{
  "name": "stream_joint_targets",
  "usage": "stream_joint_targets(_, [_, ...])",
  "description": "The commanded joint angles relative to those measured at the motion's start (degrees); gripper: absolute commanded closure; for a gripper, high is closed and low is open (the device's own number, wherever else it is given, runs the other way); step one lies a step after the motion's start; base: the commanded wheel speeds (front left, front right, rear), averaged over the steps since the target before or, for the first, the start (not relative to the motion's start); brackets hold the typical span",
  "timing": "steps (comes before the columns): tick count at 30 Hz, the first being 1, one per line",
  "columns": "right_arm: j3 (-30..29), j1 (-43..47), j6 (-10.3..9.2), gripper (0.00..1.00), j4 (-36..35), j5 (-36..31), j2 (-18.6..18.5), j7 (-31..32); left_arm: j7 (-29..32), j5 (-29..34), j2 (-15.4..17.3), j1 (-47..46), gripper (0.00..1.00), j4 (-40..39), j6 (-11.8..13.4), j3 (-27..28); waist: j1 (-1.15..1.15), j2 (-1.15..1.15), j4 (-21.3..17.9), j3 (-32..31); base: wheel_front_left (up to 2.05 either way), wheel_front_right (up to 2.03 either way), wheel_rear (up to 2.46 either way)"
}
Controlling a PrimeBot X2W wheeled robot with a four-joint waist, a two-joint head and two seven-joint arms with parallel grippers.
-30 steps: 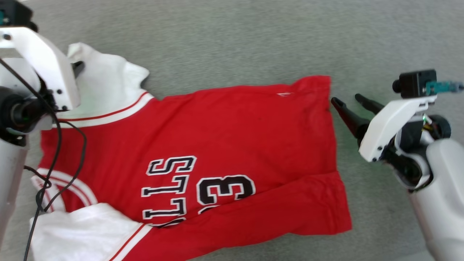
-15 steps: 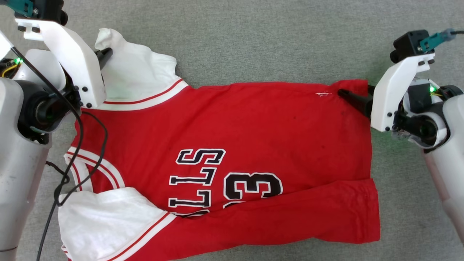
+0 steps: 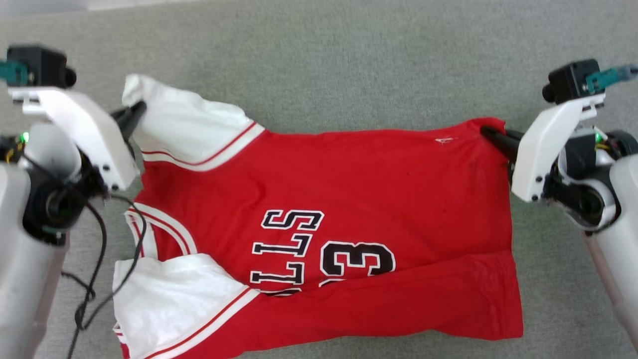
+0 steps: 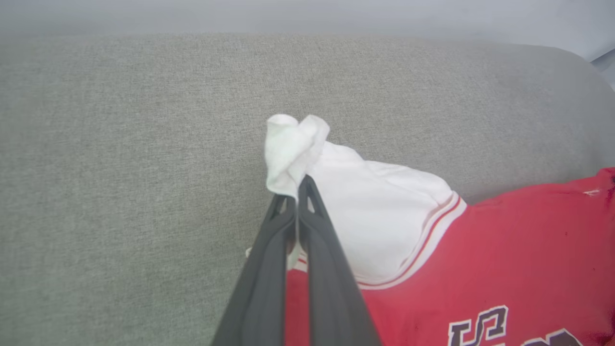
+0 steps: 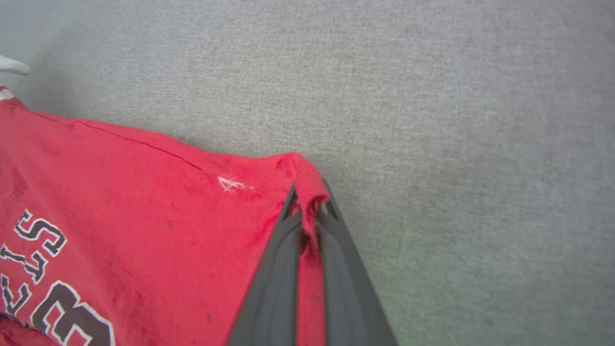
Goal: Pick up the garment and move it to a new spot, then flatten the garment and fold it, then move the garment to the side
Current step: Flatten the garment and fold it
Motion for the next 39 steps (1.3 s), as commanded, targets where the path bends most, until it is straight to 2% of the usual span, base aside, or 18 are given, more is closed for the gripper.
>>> stream_joint_targets(1, [-0.45, 1.8, 0.0, 1.0, -0.89, -0.04, -0.55, -0.62, -1.09, -0.58, 0.24, 2.64, 1.0, -0.61, 0.4, 0.85, 0.0, 0.0, 0.8, -1.84, 0.0, 0.0, 0.0])
stream_joint_targets(10, [-2.54, 16.09, 0.0, 1.0, -8.07, 0.88, -1.37, -6.5, -8.37, -5.33, -1.43, 21.28, 1.0, -6.03, 2.11, 5.13, 0.0, 0.0, 2.18, -6.79, 0.0, 0.0, 0.0])
stream_joint_targets(11, [-3.83, 20.67, -0.01, 1.0, -8.61, 1.23, -1.21, -7.99, -10.05, -6.41, -2.27, 27.13, 1.0, -7.25, 2.74, 5.74, 0.0, 0.0, 2.37, -7.79, 0.0, 0.0, 0.0])
stream_joint_targets(20, [-7.55, 30.89, -0.01, 1.0, -9.15, 1.27, 0.37, -10.59, -13.76, -8.1, -6.33, 37.59, 1.0, -6.14, 4.12, 5.34, 0.0, 0.0, 2.77, -9.96, 0.0, 0.0, 0.0])
stream_joint_targets(25, [-9.37, 35.38, -0.01, 1.0, -9.79, 0.54, 1.63, -10.89, -14.39, -9.04, -7.81, 40.52, 1.0, -4.05, 3.86, 4.82, 0.0, 0.0, 2.33, -11.17, 0.0, 0.0, 0.0])
stream_joint_targets(26, [-9.46, 36.07, -0.01, 0.81, -9.97, 0.39, 2.18, -10.92, -14.66, -9.06, -8.02, 40.86, 0.78, -3.76, 3.66, 4.72, 0.0, 0.0, 2.22, -11.34, 0.0, 0.0, 0.0])
stream_joint_targets(27, [-9.4, 36.83, -0.01, 0.01, -10.03, 0.13, 2.49, -10.66, -14.79, -9.15, -8.26, 41.24, 0.52, -3.53, 3.43, 4.57, 0.0, 0.0, 2.13, -11.56, 0.0, 0.0, 0.0])
stream_joint_targets(28, [-9.49, 37.57, -0.01, 0.0, -10.19, -0.1, 2.74, -10.66, -14.97, -9.19, -8.46, 41.62, 0.16, -3.32, 3.27, 4.33, 0.0, 0.0, 2.11, -11.86, 0.0, 0.0, 0.0])
stream_joint_targets(29, [-9.68, 38.22, -0.01, 0.0, -10.37, -0.44, 3.02, -10.99, -15.64, -8.61, -8.34, 41.82, 0.0, -3.33, 3.02, 4.24, 0.0, 0.0, 2.12, -12.21, 0.0, 0.0, 0.0])
stream_joint_targets(33, [-10.36, 39.97, -0.01, 0.0, -11.93, -1.73, 3.83, -12.43, -18.1, -6.78, -8.21, 41.98, 0.0, -3.93, 2.69, 3.99, 0.0, 0.0, 2.24, -13.51, 0.0, 0.0, 0.0])
stream_joint_targets(39, [-12.84, 42.87, -0.01, 0.0, -18.46, -5.3, 4.61, -13.18, -26.43, -0.87, -8.2, 41.2, 0.0, -7.57, 3.74, 4.53, 0.0, 0.0, 2.39, -16.49, 0.0, 0.0, 0.0])
